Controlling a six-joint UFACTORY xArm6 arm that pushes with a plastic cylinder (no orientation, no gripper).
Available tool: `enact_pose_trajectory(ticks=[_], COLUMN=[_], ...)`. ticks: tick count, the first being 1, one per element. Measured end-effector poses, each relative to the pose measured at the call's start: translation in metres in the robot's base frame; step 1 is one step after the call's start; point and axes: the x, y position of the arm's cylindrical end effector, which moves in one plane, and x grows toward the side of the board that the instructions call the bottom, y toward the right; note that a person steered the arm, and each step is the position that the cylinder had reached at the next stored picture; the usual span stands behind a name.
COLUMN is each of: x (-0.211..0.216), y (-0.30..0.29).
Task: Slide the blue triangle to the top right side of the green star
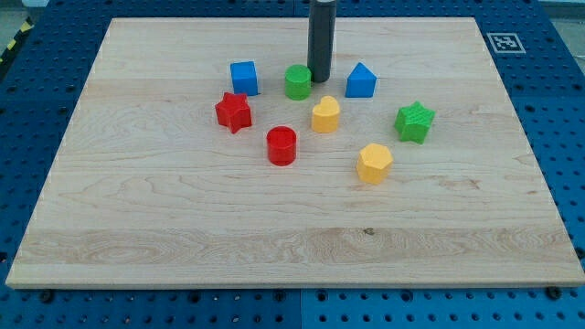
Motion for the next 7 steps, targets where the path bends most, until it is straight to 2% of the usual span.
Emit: enact_pose_trajectory(ticks=[2,5,7], x=[0.007,0.031,0.047], y=[0.066,0.076,0.111])
